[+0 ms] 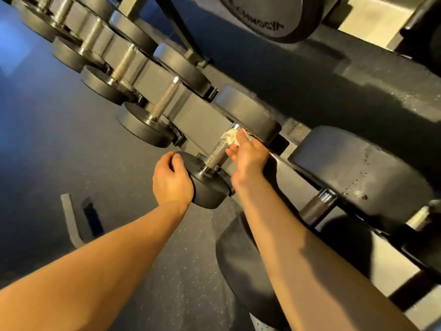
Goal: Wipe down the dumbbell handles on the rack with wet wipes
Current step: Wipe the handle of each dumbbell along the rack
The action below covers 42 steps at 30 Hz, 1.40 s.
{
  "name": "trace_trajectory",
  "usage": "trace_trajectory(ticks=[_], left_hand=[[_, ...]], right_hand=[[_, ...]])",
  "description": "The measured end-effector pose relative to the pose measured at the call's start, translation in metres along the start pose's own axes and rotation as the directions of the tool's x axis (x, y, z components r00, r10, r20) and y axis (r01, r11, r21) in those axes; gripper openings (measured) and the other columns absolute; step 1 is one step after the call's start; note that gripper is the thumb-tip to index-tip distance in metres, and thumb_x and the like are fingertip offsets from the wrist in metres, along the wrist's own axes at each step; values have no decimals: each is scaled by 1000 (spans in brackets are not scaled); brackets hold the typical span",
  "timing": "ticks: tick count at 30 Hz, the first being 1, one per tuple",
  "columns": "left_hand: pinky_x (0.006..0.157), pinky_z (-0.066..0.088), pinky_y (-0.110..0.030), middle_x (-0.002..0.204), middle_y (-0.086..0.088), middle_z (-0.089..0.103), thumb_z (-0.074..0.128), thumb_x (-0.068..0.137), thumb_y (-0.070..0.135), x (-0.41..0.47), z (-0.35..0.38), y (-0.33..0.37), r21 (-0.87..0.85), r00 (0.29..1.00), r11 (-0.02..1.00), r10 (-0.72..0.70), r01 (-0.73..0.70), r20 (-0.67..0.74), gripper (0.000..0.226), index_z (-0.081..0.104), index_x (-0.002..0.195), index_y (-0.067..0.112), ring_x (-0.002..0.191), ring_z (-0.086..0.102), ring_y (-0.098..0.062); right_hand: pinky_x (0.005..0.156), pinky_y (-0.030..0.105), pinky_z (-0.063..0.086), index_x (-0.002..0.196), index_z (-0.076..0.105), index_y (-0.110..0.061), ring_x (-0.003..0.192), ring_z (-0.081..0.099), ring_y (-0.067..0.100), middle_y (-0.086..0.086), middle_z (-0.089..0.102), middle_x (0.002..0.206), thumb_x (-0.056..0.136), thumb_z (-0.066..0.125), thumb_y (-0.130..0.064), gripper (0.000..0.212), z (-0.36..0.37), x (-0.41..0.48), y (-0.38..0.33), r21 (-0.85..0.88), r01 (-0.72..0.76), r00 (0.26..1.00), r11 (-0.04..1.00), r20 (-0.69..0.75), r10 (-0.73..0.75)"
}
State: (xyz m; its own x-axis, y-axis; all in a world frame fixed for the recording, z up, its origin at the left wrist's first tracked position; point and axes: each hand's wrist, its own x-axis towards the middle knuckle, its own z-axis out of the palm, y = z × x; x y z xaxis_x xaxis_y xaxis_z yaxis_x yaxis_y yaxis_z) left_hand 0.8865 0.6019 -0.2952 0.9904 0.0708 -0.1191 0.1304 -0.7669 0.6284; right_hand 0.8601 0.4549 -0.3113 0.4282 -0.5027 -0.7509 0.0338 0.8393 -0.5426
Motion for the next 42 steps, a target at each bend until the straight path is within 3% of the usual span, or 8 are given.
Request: trace_trajectory(ticks=[4, 8, 16, 20, 24, 30, 37, 42], left_hand=[[100, 41, -32, 136, 0, 62, 37, 108, 37, 0, 1, -2, -11, 1000, 1000, -7, 7, -14, 41, 58, 139, 21, 121, 56, -18], [108, 42, -37, 140, 0, 61, 37, 108, 39, 0, 2, -2, 5, 1000, 1000, -3, 3, -18, 44, 56, 142, 20, 127, 55, -20], [104, 33, -27, 145, -1, 57, 37, 108, 37, 2, 2, -3, 5, 1000, 1000, -14, 14, 0, 45, 53, 146, 19, 133, 51, -20], [100, 34, -26, 141, 0, 59, 39, 108, 37, 3, 4, -4, -15, 1000, 999, -28, 28, -3, 42, 55, 143, 20, 128, 53, -18], [103, 37, -28, 140, 0, 59, 39, 107, 40, 2, 5, -6, -16, 999, 999, -35, 35, -7, 42, 54, 142, 21, 127, 54, -19], [104, 37, -30, 140, -1, 58, 37, 104, 43, 4, 3, -5, -7, 1000, 1000, -11, 11, 10, 47, 55, 141, 20, 127, 53, -20], [107, 45, -38, 136, 0, 60, 32, 97, 51, 3, 2, -2, -21, 1000, 1000, -19, 20, 19, 58, 57, 139, 20, 124, 55, -20], [107, 44, -38, 136, -3, 60, 35, 98, 47, 3, 0, 1, -18, 1000, 1000, -10, 11, 28, 56, 58, 139, 17, 124, 55, -21]], right_hand=[[64, 25, 54, 88, 72, -4, 75, 66, 17, 7, 72, 83, 89, 77, -16, 14, -2, -6, 31, -381, 236, 972, 894, 80, -222], [63, 29, 51, 92, 74, -1, 71, 64, 21, 6, 68, 75, 87, 78, -28, 28, -14, -3, 44, -752, 119, 980, 649, 194, 45], [57, 21, 53, 87, 70, -10, 71, 67, 14, 10, 73, 89, 92, 76, -19, 11, 0, 2, -2, -189, 63, 997, 980, -35, -70], [48, 20, 45, 95, 71, -3, 59, 57, 12, 10, 67, 78, 95, 71, -17, 14, -3, -7, 27, -378, 51, 997, 925, 66, -28], [57, 25, 48, 103, 74, -3, 75, 66, 19, 9, 72, 89, 87, 78, -24, 27, -7, -10, 39, -738, 60, 976, 672, 183, 115], [53, 26, 51, 87, 69, -1, 58, 60, 13, 7, 70, 73, 91, 75, -30, 30, 10, 2, 1, -411, 48, 995, 910, -55, -78], [81, 40, 59, 110, 70, -9, 94, 69, 27, 7, 73, 106, 87, 74, -36, 35, 7, -18, 42, -882, 128, 990, 453, 140, -7], [68, 34, 56, 80, 71, -6, 71, 67, 19, 12, 73, 81, 95, 69, -37, 35, 11, 0, 2, -670, 171, 973, 723, -2, -232]])
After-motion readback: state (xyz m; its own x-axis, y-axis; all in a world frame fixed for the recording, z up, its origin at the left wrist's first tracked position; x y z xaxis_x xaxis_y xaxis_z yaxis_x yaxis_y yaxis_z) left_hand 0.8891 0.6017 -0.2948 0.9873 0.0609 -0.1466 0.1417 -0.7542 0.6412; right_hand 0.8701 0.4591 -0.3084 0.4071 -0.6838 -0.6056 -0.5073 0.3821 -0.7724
